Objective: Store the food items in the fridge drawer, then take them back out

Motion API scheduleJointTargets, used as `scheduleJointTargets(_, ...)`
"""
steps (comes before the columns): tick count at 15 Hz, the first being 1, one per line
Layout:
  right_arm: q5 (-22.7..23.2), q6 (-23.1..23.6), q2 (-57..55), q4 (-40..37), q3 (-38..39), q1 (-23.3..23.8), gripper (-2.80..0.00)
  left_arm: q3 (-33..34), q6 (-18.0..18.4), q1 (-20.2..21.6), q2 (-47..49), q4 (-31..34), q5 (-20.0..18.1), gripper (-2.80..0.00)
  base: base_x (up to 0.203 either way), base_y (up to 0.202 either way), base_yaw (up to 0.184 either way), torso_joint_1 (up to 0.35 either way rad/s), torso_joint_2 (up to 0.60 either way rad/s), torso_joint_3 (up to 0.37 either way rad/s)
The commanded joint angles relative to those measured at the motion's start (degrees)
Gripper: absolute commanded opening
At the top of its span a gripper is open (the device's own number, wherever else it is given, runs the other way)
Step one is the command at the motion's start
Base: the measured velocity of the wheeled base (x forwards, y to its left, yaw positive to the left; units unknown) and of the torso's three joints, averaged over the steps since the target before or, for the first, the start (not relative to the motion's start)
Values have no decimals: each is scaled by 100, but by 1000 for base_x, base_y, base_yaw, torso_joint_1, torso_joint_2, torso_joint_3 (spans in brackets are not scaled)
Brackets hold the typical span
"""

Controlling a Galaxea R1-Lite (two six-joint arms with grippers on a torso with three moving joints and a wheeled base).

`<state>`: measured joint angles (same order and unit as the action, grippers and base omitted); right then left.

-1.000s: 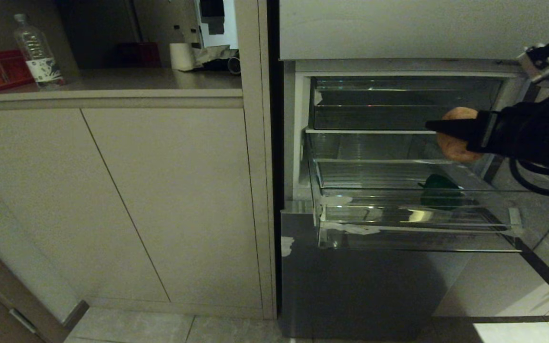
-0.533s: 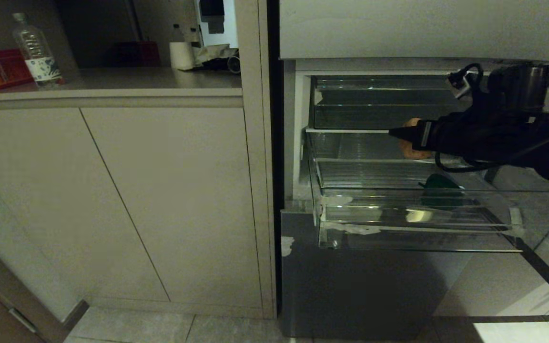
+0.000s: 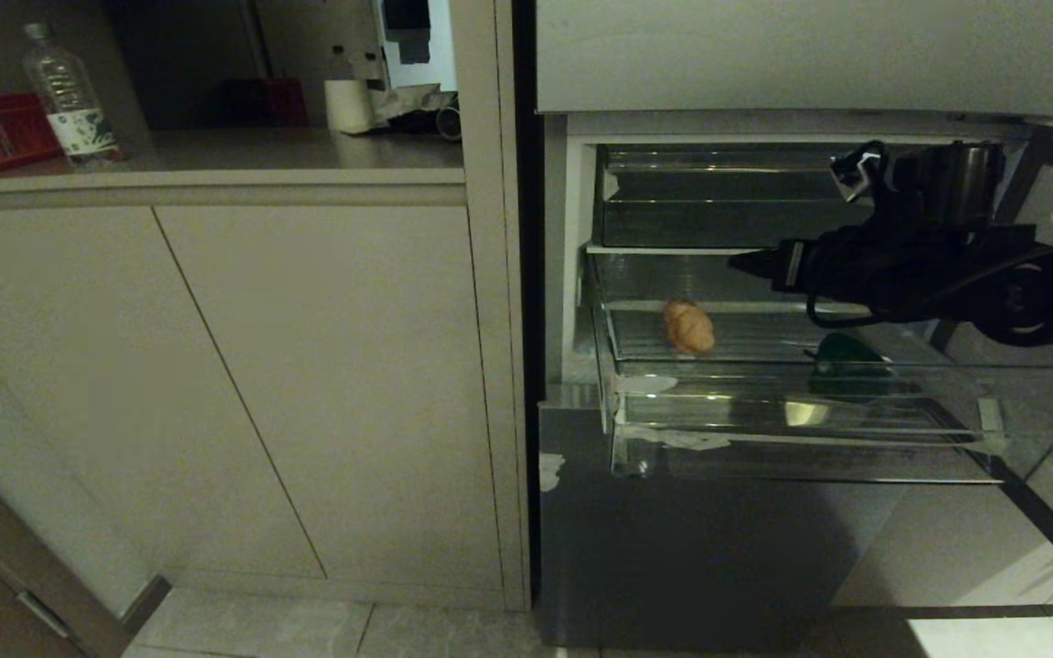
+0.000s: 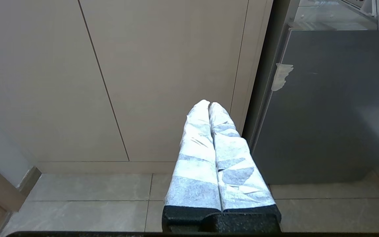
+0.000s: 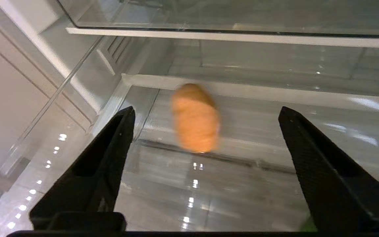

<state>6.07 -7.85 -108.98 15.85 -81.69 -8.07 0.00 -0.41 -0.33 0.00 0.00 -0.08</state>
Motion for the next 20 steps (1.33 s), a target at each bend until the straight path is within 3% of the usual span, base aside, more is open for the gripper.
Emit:
scheduleJointTargets(1, -16, 0, 741, -1, 456, -10, -280, 0, -2, -2, 9, 0, -1, -280, 0, 0, 0, 0, 0, 0)
scheduleJointTargets(4, -41, 0, 2138, -2, 1661, -4, -280, 0, -2, -2, 9, 0, -1, -280, 0, 0, 0, 0, 0, 0)
scheduleJointTargets(7, -61, 1, 3572, -3, 3334, 7, -280, 0, -2, -2, 9, 0, -1, -280, 0, 0, 0, 0, 0, 0)
scheduleJointTargets(9, -72, 3, 4031, 8, 4276, 11, -280, 0, -2, -2, 8, 0, -1, -280, 0, 0, 0, 0, 0, 0)
scheduleJointTargets(15, -64, 51, 3745, 1, 4478, -6, -280, 0, -2, -2, 0, 0, -1, -280, 0, 0, 0, 0, 0, 0)
scheduleJointTargets(20, -72, 64, 2707, 25, 4176, -19, -280, 0, -2, -2, 5, 0, -1, -280, 0, 0, 0, 0, 0, 0)
